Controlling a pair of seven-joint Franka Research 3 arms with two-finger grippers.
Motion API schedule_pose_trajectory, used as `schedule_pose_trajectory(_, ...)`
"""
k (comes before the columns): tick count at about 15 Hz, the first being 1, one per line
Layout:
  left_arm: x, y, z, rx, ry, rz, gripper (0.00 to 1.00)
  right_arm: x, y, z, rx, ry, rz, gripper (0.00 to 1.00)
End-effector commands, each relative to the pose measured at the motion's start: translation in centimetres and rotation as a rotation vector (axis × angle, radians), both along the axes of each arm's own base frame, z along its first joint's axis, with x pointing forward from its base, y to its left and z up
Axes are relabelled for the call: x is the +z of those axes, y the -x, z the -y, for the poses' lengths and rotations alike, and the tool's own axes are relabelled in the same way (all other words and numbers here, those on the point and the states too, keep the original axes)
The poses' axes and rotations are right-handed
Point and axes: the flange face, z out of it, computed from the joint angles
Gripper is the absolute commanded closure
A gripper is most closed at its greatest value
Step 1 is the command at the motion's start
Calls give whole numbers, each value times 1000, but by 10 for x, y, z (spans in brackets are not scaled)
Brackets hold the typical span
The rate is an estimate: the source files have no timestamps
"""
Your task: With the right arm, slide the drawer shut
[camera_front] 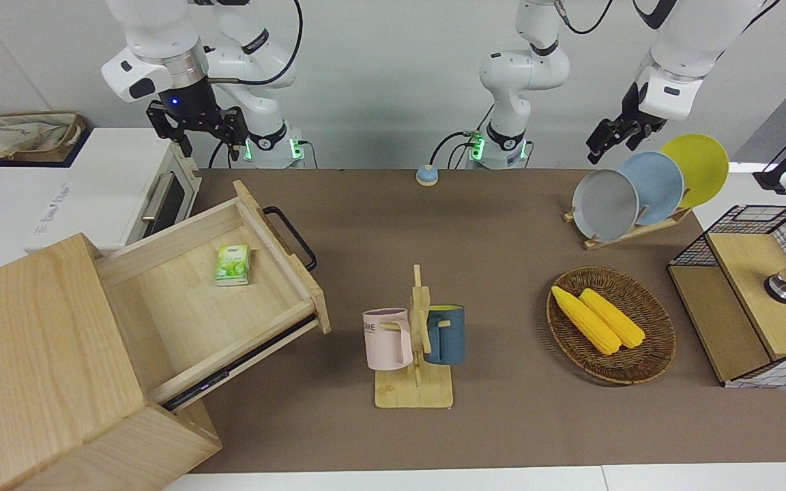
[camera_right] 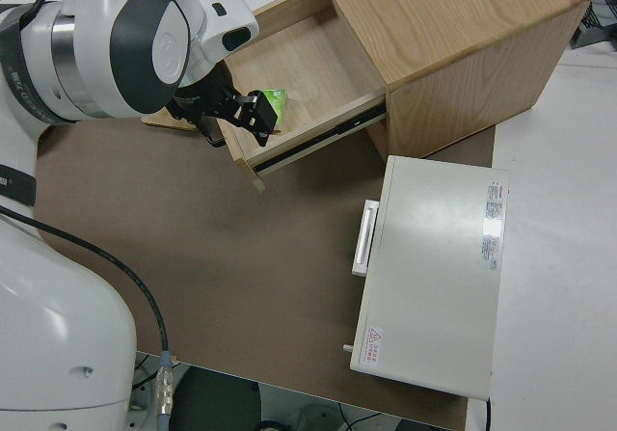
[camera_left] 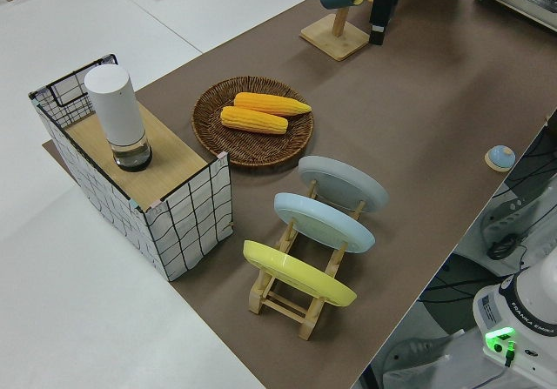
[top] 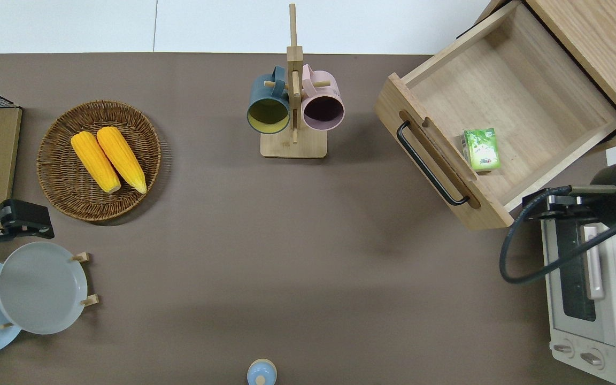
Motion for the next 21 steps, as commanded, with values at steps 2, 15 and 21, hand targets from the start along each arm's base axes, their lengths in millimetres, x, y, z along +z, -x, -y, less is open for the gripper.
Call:
schedule_pose_trajectory(2,4,3,1,-10,5,7,7,2,2,-8,-42,6,10,864)
schedule_pose_trajectory(15,4,3,0,-9,5,7,7,-17,22,-113,-454,-45,-2,1000)
schedule_pose_trajectory(21,4,3,0,-9,5,7,7,-68,24,-168,-610,-56,32,1000)
